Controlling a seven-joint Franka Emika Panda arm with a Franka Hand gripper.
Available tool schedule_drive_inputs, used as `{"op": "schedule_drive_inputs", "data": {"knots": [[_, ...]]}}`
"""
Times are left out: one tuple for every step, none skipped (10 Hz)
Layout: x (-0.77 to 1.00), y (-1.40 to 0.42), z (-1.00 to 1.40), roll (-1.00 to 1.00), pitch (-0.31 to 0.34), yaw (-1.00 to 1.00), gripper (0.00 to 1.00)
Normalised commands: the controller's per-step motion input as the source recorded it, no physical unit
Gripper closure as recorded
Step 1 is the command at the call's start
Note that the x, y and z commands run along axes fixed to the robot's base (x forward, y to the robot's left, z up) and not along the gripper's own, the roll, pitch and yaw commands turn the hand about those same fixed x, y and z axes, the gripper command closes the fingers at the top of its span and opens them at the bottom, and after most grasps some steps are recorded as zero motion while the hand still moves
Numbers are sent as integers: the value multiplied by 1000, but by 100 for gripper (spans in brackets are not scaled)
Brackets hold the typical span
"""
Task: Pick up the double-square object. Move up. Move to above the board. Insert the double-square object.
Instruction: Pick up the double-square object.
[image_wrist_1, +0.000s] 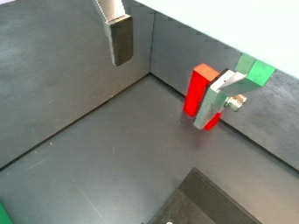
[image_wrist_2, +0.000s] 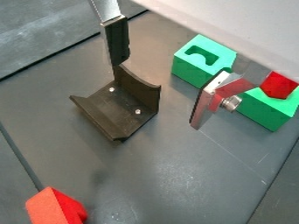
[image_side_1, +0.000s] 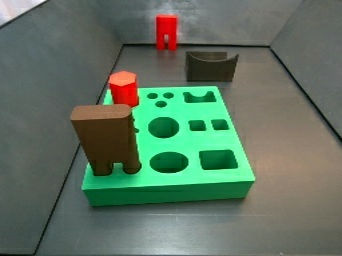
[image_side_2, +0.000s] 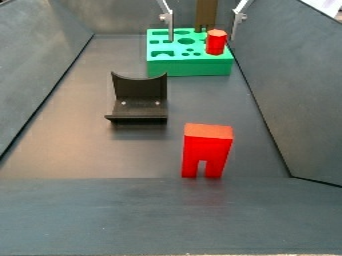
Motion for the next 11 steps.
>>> {"op": "schedule_drive_inputs", "data": {"knots": [[117,503,-183,0,-37,0,0],[40,866,-363,0,-114,0,0],[51,994,-403,0,-151,-6,0],[34,891,-423,47,-151,-71,0],[123,791,-431,16,-129,-166,0],[103,723,-309,0,-180,-243,0],[0,731,-300,0,-211,-251,0],[0,749,-320,0,-207,-240,0],[0,729,-274,11,-221,-269,0],[0,703,-223,7,-251,-297,0],[0,189,0,0,-16,9,0]]}}
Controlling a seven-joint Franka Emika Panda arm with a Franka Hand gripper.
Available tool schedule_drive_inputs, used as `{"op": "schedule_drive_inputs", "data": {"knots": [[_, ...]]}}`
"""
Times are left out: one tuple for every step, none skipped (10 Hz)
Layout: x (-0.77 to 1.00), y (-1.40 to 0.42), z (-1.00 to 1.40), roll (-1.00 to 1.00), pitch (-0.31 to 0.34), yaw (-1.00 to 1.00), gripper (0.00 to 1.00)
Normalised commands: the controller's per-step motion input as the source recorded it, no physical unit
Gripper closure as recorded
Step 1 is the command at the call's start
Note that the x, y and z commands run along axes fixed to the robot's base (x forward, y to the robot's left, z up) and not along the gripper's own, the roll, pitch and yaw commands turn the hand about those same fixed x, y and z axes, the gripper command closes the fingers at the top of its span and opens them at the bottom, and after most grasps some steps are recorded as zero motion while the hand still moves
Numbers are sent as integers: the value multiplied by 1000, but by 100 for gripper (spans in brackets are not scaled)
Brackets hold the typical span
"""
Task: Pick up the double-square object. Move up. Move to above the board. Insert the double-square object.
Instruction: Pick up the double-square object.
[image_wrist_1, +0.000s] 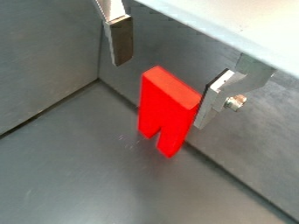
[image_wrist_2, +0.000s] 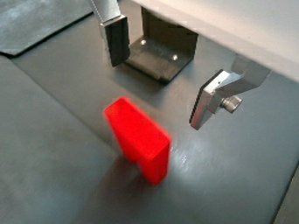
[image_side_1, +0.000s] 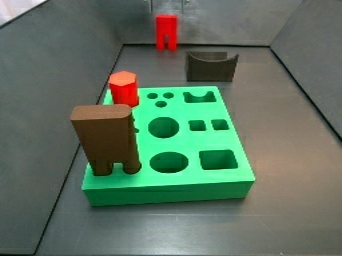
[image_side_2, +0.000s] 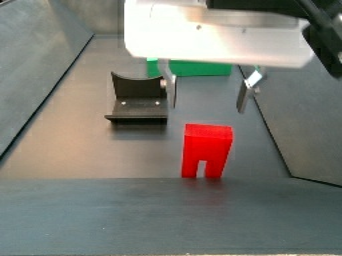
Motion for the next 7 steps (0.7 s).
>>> {"op": "schedule_drive_inputs", "data": {"knots": [[0,80,-189,0,-69,57,0],[166,517,-440,-17,-164,51,0],[94,474,-606,-11,-239,0,0],[111,526,-671,0,-211,43,0],[154,523,-729,0,-183,74,0],[66,269,-803,0,-184,29,0],[0,0,-849,30,-193,0,0]]}}
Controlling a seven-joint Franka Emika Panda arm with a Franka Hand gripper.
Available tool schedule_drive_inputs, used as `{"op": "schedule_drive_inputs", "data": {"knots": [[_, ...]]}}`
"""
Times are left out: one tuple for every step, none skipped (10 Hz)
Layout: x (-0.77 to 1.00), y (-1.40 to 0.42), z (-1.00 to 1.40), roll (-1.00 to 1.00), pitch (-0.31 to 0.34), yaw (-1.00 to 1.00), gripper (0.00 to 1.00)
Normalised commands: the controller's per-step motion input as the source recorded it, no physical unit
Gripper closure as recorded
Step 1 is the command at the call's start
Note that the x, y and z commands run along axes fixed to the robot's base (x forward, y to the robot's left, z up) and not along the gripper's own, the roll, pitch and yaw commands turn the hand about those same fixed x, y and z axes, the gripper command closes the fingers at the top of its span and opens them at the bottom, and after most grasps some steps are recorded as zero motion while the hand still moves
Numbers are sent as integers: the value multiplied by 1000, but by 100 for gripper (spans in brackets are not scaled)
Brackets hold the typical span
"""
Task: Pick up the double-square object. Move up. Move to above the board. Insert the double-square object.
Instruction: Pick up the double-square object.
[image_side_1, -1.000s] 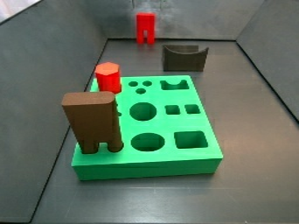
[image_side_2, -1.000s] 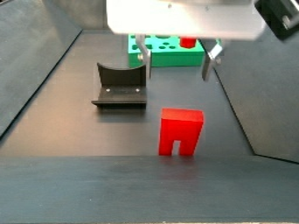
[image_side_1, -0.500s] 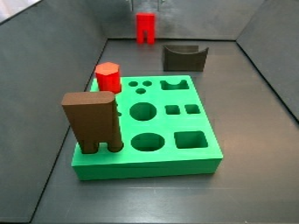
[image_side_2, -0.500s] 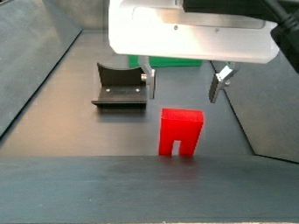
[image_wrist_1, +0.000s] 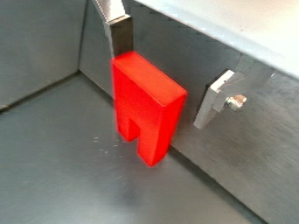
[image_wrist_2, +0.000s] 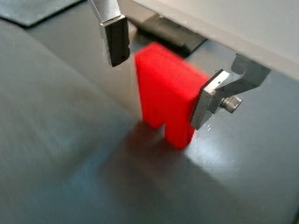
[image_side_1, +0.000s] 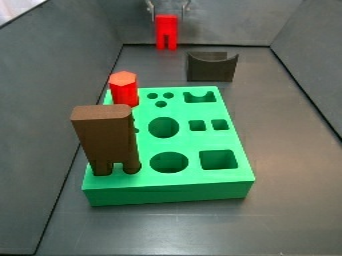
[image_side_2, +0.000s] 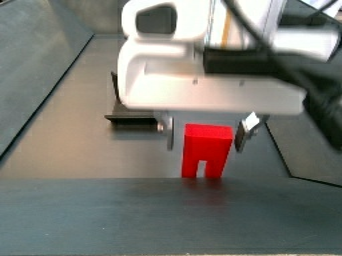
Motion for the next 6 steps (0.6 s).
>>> {"op": "schedule_drive_inputs", "data": {"knots": [[0,-240,-760,90,-203,0,0],[0,-377,-726,93,-193,-91,0],[20,0,-46,0,-34,-83,0],[0,0,0,0,0,0,0],[0,0,0,0,0,0,100],[0,0,0,0,0,0,100]]}}
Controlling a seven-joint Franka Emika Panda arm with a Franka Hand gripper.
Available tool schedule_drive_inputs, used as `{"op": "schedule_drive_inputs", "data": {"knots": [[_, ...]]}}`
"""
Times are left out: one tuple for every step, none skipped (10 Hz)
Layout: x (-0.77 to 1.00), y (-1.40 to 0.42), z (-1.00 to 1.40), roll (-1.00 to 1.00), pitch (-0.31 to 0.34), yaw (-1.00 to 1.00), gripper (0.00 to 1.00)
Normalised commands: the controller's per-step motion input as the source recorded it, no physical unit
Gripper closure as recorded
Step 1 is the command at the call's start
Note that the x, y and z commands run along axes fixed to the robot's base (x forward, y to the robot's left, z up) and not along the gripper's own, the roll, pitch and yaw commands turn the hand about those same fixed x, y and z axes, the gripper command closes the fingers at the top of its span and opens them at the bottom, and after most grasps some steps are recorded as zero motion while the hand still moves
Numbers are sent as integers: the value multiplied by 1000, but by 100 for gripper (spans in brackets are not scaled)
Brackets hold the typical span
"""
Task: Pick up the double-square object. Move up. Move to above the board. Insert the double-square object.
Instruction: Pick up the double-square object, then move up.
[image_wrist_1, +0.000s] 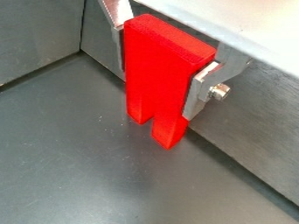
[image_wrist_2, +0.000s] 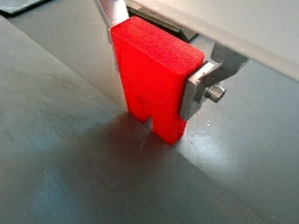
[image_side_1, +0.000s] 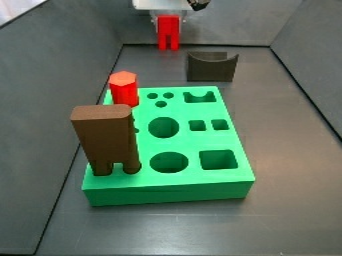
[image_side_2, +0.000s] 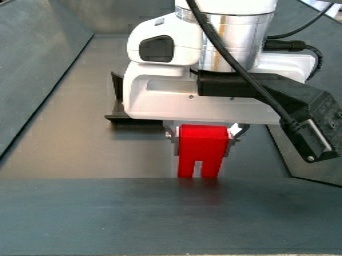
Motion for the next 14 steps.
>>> {"op": "schedule_drive_inputs", "data": {"knots": [[0,0,0,0,0,0,100],[0,0,0,0,0,0,100],[0,0,0,0,0,0,100],[0,0,0,0,0,0,100],[0,0,0,0,0,0,100],[0,0,0,0,0,0,100],[0,0,0,0,0,0,100],[0,0,0,0,0,0,100],[0,0,0,0,0,0,100],[0,0,833,0,0,0,100],[-34,3,815,-4,14,6,100],[-71,-6,679,4,48,-1,100],[-51,-6,542,27,54,-8,100],[-31,-8,337,54,66,-12,100]]}}
